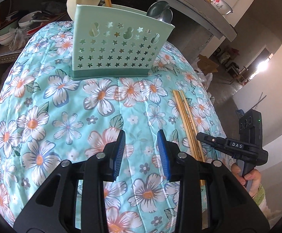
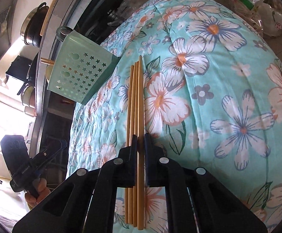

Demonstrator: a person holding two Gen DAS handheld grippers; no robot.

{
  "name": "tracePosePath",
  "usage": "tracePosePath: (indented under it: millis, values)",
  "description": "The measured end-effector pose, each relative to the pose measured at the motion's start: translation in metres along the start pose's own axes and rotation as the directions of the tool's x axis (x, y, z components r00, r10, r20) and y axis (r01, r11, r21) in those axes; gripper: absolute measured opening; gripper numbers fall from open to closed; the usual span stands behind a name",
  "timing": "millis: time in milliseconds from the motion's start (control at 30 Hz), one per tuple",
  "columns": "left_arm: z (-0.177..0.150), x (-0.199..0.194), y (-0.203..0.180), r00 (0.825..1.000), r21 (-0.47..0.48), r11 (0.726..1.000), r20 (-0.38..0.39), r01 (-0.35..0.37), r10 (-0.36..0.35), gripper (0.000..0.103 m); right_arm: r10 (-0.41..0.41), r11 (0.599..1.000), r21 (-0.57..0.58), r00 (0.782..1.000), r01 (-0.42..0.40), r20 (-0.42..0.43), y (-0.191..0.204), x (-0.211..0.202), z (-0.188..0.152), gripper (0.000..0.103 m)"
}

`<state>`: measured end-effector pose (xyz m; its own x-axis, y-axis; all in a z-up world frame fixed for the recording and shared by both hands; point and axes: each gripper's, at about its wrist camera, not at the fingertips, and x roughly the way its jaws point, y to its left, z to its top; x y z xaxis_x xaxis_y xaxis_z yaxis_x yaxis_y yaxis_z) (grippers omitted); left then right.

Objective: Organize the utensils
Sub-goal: 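Move both tools back over the remaining chopsticks on the quilt, then grasp one chopstick with the right tool while the left tool grasps another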

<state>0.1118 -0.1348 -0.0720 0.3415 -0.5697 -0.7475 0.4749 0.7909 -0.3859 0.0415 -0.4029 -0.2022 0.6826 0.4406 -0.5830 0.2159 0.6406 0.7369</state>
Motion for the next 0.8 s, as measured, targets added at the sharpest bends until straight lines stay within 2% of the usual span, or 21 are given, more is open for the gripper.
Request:
tracePosePath:
  millis: [133,233,300,433,667,800]
  values:
    - [0.004,0.018,-0.015,0.998,0.018,0.999,-0.048,0.044,-0.043,0.032,0.009,1.000,0.017,0.999,-0.010,0.035,-0.005,-0.013,-0.001,0.007]
    - [0.007,0.040,-0.029,0.988,0.024,0.994,-0.111,0.108,-0.104,0.032,0.003,1.000,0.029,0.999,-0.004,0.052,-0.011,-0.022,-0.004,0.007]
    - [0.009,0.057,-0.038,0.972,0.004,0.986,-0.168,0.169,-0.166,0.032,-0.005,0.999,0.044,0.999,0.003,0.053,-0.017,-0.023,-0.006,0.007]
    - [0.011,0.094,-0.050,0.923,-0.085,0.961,-0.266,0.265,-0.278,0.032,0.009,0.997,0.071,0.999,-0.013,0.052,-0.027,-0.024,-0.010,0.007]
    - [0.013,0.135,-0.054,0.886,-0.193,0.939,-0.323,0.284,-0.334,0.030,0.017,0.997,0.071,0.998,-0.021,0.054,-0.027,-0.024,-0.011,0.007]
    - [0.013,0.145,-0.049,0.875,-0.244,0.926,-0.325,0.289,-0.359,0.025,0.027,0.997,0.075,0.998,-0.031,0.053,-0.031,-0.025,-0.012,0.007]
